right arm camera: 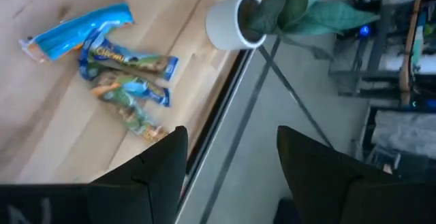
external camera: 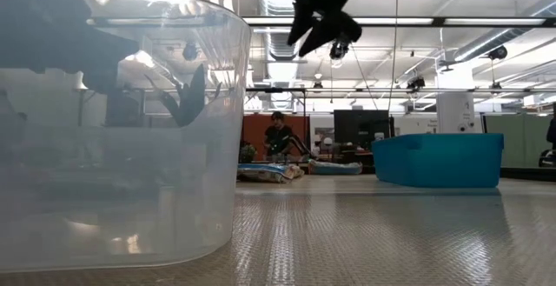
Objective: Pick and place Granola Bars by type
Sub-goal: Put the top yellow granola bar into the right transparent bin
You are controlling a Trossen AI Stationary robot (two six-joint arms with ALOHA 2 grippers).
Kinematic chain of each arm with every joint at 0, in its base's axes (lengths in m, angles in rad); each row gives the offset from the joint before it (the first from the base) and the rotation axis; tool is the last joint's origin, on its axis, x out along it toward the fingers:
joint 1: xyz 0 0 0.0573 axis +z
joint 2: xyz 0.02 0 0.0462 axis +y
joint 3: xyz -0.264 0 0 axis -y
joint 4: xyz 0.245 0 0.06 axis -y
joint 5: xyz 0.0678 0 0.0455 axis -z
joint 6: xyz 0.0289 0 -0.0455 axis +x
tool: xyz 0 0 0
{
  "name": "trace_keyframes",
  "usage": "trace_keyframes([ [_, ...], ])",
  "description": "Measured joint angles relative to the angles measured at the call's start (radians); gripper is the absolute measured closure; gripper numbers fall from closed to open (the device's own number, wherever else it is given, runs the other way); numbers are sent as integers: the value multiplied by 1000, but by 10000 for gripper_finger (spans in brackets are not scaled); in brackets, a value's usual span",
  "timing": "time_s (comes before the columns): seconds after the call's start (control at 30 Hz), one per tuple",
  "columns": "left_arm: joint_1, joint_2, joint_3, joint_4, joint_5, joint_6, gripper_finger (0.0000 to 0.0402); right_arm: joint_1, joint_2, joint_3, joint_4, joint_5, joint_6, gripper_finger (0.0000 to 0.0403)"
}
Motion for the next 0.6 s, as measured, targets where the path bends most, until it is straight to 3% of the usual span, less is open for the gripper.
trace_keyframes([
  [0.6,0,0,0,0,0,0,402,-167,237,-2,26,-6,-253,226],
])
